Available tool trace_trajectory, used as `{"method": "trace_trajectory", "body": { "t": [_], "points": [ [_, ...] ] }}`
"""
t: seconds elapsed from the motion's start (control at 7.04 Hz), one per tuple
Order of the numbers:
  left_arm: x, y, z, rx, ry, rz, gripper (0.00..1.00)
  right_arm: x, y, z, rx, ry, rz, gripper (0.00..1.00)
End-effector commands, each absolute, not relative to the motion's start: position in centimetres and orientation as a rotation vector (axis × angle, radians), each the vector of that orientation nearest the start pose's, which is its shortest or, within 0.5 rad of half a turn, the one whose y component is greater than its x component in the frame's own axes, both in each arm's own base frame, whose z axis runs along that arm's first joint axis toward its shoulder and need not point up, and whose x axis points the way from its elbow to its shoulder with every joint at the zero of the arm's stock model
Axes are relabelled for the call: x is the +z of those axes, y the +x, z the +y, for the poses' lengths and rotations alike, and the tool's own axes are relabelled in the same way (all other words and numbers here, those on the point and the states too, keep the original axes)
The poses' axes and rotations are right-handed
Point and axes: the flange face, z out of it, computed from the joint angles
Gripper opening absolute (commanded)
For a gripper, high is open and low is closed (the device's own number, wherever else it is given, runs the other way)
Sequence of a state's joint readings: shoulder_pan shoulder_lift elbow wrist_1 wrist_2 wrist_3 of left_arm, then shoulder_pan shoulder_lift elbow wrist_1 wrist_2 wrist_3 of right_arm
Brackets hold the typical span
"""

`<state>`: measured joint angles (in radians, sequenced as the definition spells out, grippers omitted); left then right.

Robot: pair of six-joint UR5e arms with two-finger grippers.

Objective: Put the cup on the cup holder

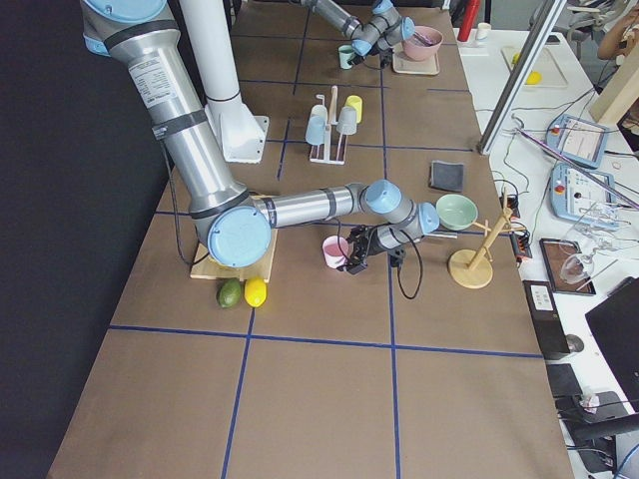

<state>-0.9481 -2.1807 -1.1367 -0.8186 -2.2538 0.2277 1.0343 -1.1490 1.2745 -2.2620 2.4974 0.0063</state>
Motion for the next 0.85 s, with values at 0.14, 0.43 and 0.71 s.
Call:
{"method": "trace_trajectory", "body": {
  "t": [0.14, 0.43, 0.71],
  "points": [
    [57.6, 33.1, -57.7, 0.592, -0.719, 0.536, 1.00, 61.8, -26.6, -54.7, -0.341, -0.717, -0.773, 1.00],
    [58.8, 33.4, -56.6, 0.597, -0.740, 0.526, 1.00, 63.1, -26.5, -54.3, -0.376, -0.722, -0.787, 1.00],
    [59.6, 33.6, -55.9, 0.600, -0.755, 0.521, 1.00, 63.7, -27.1, -53.9, -0.369, -0.741, -0.809, 1.00]
  ]
}}
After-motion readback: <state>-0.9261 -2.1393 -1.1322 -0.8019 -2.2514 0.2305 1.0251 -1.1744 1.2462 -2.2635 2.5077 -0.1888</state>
